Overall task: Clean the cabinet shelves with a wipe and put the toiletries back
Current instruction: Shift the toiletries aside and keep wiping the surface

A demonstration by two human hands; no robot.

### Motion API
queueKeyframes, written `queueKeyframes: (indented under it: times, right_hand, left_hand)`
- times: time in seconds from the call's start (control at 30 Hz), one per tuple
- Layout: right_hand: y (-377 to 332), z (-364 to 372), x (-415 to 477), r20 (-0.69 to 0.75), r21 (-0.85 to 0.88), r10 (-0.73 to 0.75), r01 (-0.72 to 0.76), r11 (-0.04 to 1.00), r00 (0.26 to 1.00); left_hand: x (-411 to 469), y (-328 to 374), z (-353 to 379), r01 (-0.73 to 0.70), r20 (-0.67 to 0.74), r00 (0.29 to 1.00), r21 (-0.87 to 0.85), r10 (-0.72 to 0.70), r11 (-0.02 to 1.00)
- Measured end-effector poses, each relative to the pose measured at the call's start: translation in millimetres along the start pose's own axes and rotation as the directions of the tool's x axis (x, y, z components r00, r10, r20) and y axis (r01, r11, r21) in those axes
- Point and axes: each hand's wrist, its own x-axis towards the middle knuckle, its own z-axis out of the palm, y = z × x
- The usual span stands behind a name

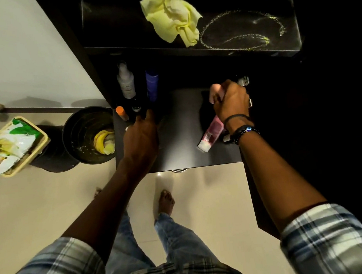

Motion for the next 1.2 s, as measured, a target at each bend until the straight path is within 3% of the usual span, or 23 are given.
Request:
queueKeyframes:
  times: [0.33, 0.53, 0.8, 1.2]
  right_hand:
    - [20, -9, 8, 0.020, -0.151, -0.033, 0.035, 0.988, 0.999]
    - [35, -4, 10, 0.051, -0.115, -0.096, 0.101, 0.988, 0.994]
    - [45, -1, 11, 0.001, -0.045, -0.151, 0.151, 0.987, 0.988]
    - [43, -8, 2, -0.073, 0.102, -0.140, 0.147, 0.984, 0.987]
  left_hand:
    - [20, 43, 22, -0.157, 0.016, 0.987, -0.037, 0.158, 0.987]
    - [36, 88, 43, -0.289, 0.029, 0.957, -0.016, 0.289, 0.957]
    - [51, 111, 69, -0.309, 0.105, 0.946, 0.018, 0.305, 0.951]
    - [47, 99, 71, -0.306, 0.037, 0.951, 0.015, 0.306, 0.952]
